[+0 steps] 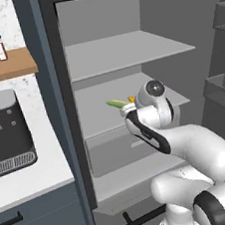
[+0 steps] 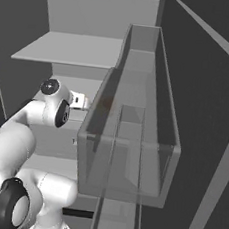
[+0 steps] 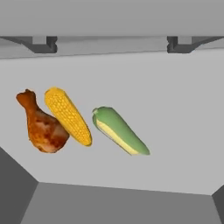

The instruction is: Place one corn and one chicken drumstick in each tupperware on the nearby counter, to pack two identical lunches.

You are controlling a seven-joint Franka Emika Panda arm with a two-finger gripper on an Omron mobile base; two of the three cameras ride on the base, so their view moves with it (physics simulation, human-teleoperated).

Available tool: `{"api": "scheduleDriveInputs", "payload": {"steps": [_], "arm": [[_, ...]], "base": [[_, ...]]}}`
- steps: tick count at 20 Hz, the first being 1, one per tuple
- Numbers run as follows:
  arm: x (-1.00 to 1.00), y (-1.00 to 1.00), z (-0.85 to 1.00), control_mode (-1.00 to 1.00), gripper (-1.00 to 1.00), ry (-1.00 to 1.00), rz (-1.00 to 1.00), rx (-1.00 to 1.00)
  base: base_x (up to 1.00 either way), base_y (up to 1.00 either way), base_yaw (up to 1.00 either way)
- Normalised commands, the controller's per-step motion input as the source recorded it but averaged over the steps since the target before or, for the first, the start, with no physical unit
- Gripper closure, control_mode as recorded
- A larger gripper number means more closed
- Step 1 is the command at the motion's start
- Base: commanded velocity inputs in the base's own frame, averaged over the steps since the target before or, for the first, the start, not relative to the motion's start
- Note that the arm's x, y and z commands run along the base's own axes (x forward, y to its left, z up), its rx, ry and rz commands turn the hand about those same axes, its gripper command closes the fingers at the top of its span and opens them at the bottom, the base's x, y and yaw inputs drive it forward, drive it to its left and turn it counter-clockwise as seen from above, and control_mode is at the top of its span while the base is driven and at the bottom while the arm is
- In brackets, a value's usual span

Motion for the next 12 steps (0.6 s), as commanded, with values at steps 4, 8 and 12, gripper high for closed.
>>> {"api": "scheduleDriveInputs", "payload": {"steps": [4, 8, 12], "arm": [[0.32, 0.09, 0.0, -1.0, -1.0, 0.01, 0.04, 0.0], [0.29, 0.04, -0.06, -1.0, -1.0, 0.0, 0.07, 0.0], [0.31, 0.04, -0.02, -1.0, -1.0, 0.0, 0.07, 0.0]], "base": [[0.0, 0.0, 0.0], [0.0, 0.0, 0.0], [0.0, 0.0, 0.0]]}}
